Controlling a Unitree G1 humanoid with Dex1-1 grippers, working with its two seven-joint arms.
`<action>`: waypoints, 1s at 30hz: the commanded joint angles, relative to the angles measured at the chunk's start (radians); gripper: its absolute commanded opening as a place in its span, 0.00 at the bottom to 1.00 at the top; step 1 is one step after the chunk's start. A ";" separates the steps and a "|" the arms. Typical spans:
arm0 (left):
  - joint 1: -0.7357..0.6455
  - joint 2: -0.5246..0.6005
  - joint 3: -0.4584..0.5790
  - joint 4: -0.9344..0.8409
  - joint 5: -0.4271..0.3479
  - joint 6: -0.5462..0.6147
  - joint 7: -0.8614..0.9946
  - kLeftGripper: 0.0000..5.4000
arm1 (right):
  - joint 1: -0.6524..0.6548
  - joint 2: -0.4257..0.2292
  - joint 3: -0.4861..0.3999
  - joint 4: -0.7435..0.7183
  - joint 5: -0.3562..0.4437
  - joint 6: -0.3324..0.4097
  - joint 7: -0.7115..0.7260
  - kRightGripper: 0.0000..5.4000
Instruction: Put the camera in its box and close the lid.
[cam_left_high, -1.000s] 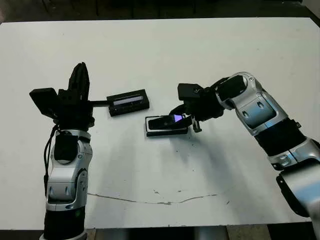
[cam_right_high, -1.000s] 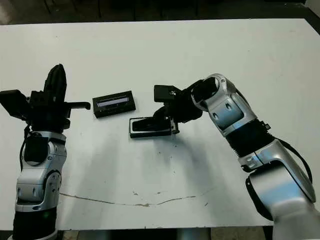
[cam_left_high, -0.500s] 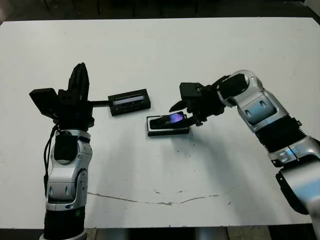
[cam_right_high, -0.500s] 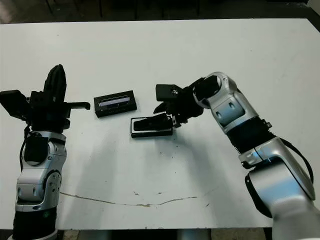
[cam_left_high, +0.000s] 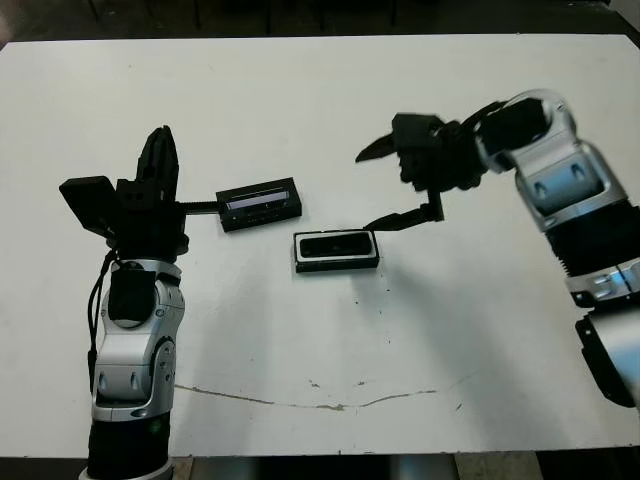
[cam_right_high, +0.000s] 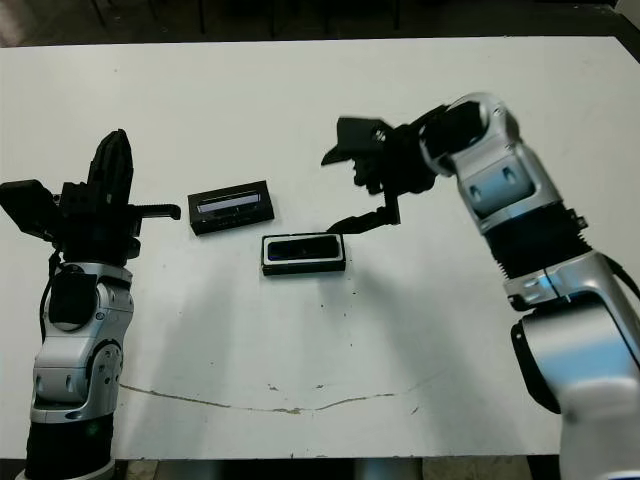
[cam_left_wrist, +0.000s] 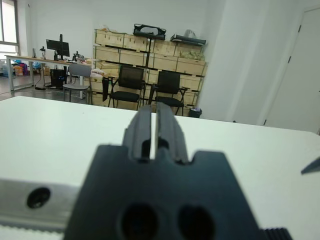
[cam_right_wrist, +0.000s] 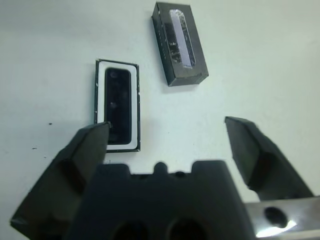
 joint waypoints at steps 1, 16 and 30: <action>0.011 0.007 0.004 0.013 0.009 0.016 0.008 0.00 | -0.023 -0.022 -0.012 0.011 0.018 0.006 0.038 1.00; 0.008 0.007 0.008 0.016 0.006 0.009 0.007 0.00 | 0.249 0.067 -0.274 -0.357 0.115 0.268 -0.475 0.88; -0.159 0.326 0.054 0.107 0.033 0.093 -0.213 0.00 | 0.515 0.018 -0.471 -0.386 0.213 0.032 -0.638 0.41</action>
